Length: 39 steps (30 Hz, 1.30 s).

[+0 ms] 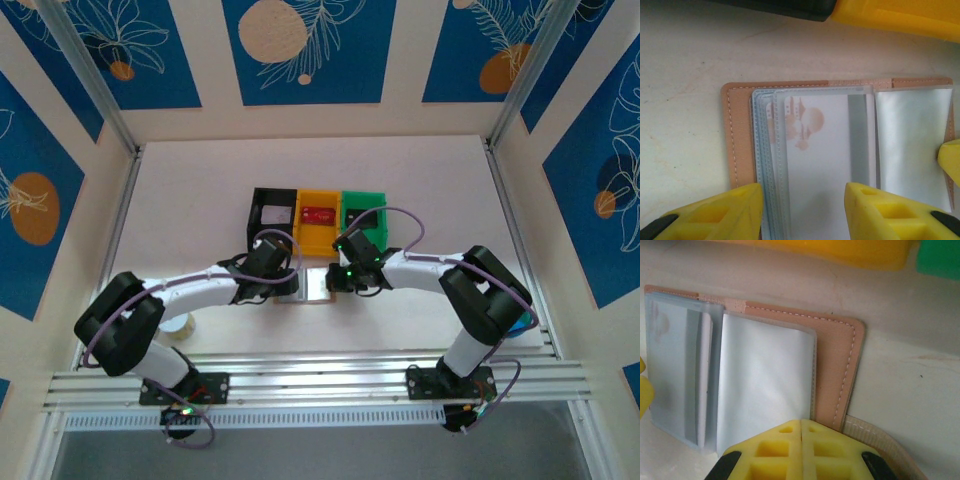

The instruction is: Take the credit cards out of the card holder

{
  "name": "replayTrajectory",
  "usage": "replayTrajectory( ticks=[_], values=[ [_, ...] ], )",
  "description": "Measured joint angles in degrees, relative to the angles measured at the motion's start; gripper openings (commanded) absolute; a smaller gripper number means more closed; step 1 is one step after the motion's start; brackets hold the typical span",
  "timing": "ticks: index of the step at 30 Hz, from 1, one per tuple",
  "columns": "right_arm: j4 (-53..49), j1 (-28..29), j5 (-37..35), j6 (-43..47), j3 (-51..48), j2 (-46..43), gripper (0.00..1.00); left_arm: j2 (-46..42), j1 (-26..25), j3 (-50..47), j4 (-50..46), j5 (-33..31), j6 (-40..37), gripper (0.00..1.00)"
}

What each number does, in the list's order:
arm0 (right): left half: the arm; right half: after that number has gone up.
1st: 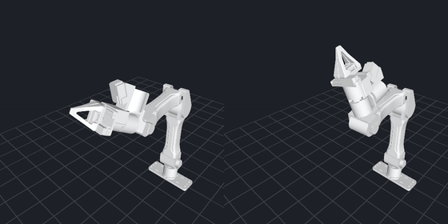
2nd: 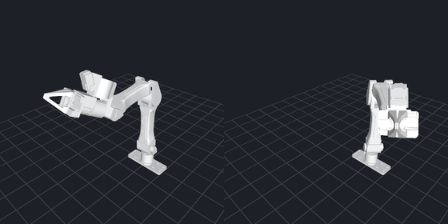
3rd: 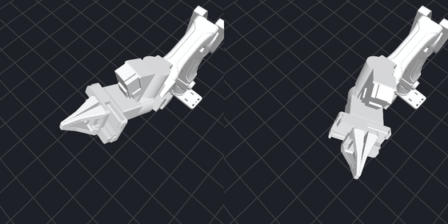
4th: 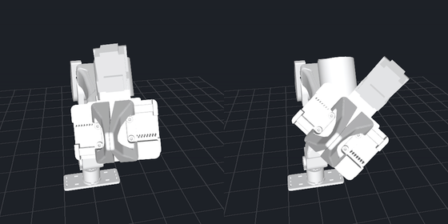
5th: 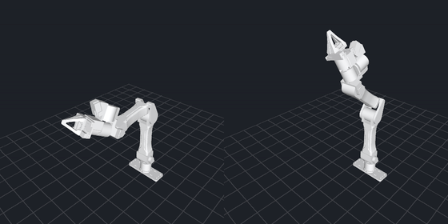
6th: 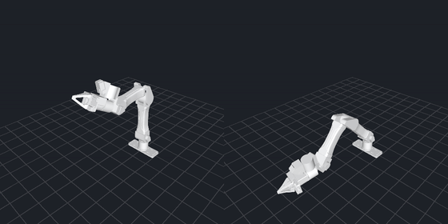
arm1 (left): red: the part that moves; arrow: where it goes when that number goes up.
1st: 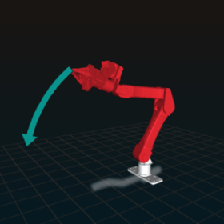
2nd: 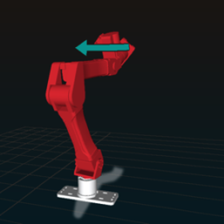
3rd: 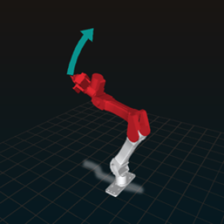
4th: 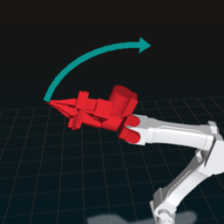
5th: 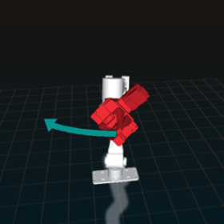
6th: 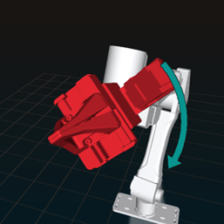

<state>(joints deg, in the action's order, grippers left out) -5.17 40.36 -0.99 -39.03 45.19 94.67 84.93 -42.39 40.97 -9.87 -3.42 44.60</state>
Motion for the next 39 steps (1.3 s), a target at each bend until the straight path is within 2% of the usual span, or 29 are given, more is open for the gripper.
replayTrajectory(
  ticks=[22,39],
  values=[
    [-0.02,0.00,0.00,0.00,0.00,0.00,0.06,1.53,-0.15,0.02,2.05,0.66,0.48,0.45],
    [-0.20,-0.17,0.00,0.00,0.00,0.00,0.05,3.06,-0.76,1.97,1.97,0.81,1.38,0.36]
  ],
)
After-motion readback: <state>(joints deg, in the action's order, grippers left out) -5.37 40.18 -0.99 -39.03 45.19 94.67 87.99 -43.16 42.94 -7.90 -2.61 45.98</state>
